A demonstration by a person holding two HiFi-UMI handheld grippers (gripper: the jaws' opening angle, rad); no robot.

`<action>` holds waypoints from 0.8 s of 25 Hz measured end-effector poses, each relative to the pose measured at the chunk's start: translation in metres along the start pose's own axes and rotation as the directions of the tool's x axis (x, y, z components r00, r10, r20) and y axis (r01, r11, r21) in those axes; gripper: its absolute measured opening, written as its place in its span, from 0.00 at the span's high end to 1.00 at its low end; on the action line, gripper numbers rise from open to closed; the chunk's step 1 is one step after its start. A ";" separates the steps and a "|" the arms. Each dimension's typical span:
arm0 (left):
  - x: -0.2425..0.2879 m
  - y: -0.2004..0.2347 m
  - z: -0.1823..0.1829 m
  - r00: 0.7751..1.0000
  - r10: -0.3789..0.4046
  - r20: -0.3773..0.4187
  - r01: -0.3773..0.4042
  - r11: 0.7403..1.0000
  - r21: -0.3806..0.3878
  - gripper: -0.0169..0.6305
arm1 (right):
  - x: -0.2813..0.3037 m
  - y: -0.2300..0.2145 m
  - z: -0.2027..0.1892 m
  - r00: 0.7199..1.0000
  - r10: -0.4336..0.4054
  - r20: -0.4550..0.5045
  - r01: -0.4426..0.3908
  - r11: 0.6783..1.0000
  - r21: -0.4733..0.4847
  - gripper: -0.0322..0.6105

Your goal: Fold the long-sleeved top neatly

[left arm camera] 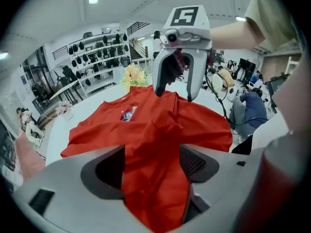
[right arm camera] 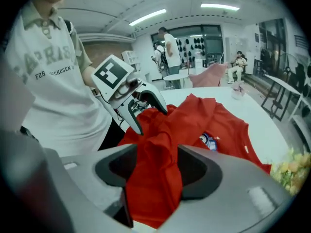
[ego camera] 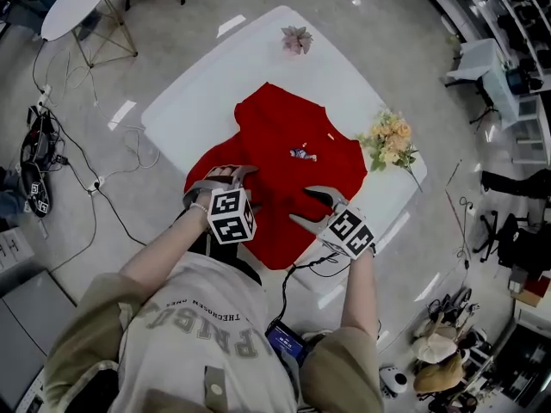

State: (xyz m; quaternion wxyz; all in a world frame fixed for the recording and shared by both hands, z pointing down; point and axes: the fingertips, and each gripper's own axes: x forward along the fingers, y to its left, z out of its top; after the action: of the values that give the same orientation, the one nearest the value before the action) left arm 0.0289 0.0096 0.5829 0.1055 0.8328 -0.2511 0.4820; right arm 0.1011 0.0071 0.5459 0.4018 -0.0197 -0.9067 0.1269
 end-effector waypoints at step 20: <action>-0.012 0.009 0.029 0.986 0.069 0.153 -0.043 0.985 -0.167 0.91 | 0.034 -0.024 0.011 0.987 -0.151 -0.059 0.131 0.959 -0.253 0.57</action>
State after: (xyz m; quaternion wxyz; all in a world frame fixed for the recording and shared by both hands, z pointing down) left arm 0.0409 -0.0060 0.5571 0.1395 0.8495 -0.3207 0.3951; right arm 0.0713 -0.0134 0.5692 0.4391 -0.0100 -0.8982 -0.0172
